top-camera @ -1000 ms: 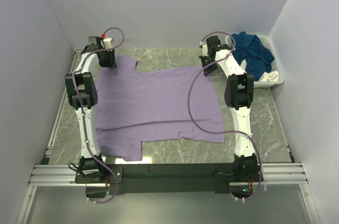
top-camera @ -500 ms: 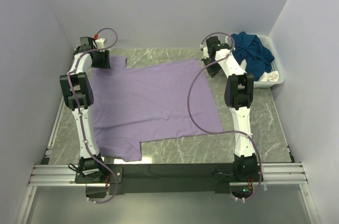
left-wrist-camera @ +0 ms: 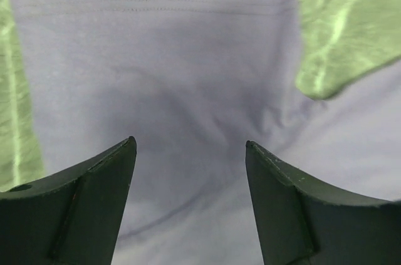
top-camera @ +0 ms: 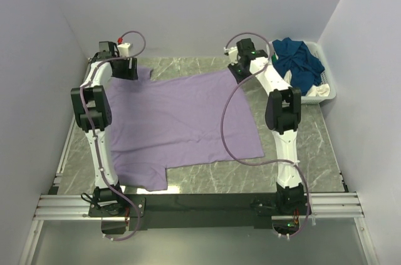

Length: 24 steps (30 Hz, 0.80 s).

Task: Fold and stack the t-shirts
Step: Flatten the tshirt out

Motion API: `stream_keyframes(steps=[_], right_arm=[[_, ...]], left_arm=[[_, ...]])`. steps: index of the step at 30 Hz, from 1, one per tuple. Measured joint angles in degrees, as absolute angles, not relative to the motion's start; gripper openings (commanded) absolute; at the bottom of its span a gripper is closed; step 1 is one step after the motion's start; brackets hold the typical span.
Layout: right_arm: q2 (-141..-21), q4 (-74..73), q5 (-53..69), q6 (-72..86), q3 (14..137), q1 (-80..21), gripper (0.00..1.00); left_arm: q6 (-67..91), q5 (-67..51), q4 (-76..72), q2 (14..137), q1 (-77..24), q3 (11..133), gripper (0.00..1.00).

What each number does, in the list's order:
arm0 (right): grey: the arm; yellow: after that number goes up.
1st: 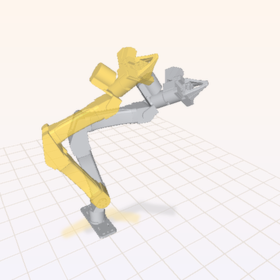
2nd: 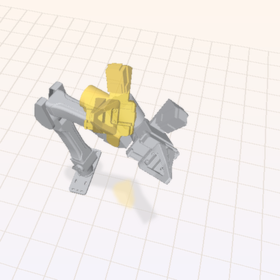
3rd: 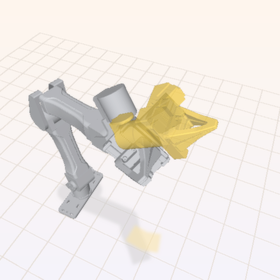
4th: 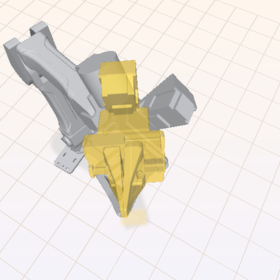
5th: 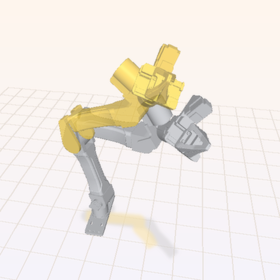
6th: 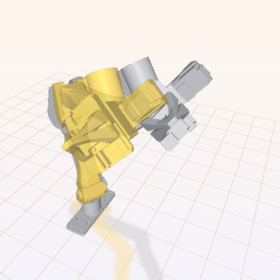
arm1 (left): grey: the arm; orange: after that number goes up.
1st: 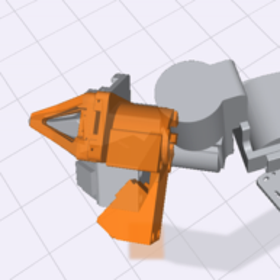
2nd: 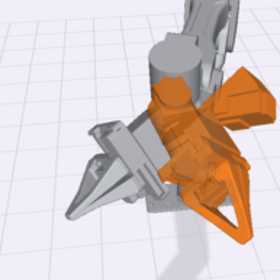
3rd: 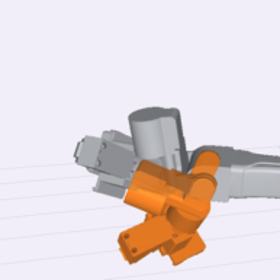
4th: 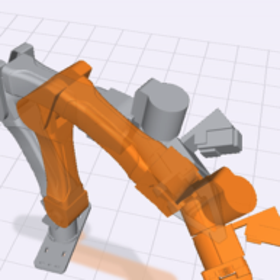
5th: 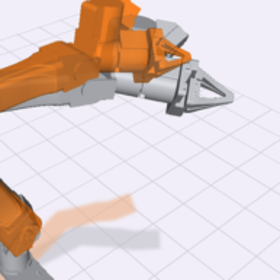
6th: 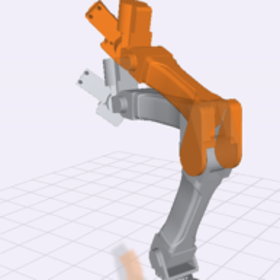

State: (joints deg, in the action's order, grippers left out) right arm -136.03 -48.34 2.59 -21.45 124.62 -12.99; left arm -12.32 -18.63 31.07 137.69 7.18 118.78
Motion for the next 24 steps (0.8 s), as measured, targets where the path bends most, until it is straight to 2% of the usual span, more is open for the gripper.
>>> stream_keyframes(steps=[1,9,16,21,24], right_arm=[[-136.3,-48.4,2.4,-22.5,125.5,-14.0,0.22],[-141.9,-49.9,-1.2,-29.8,128.2,-21.0,0.13],[-142.6,-52.3,-3.4,-32.8,126.9,-20.5,0.11],[-138.7,-54.0,-4.1,-35.8,119.8,-19.7,0.07],[-135.3,-56.2,-3.6,-37.4,114.2,-19.0,0.12]], left_arm=[[-12.3,-18.9,31.0,136.7,7.2,118.2,0.76],[-12.6,-20.8,31.0,130.4,7.3,114.4,0.77],[-13.0,-21.2,32.4,129.0,7.3,110.7,0.77],[-12.8,-20.6,32.3,129.0,7.3,111.0,0.75],[-12.6,-19.8,32.0,129.4,7.3,112.2,0.74]])
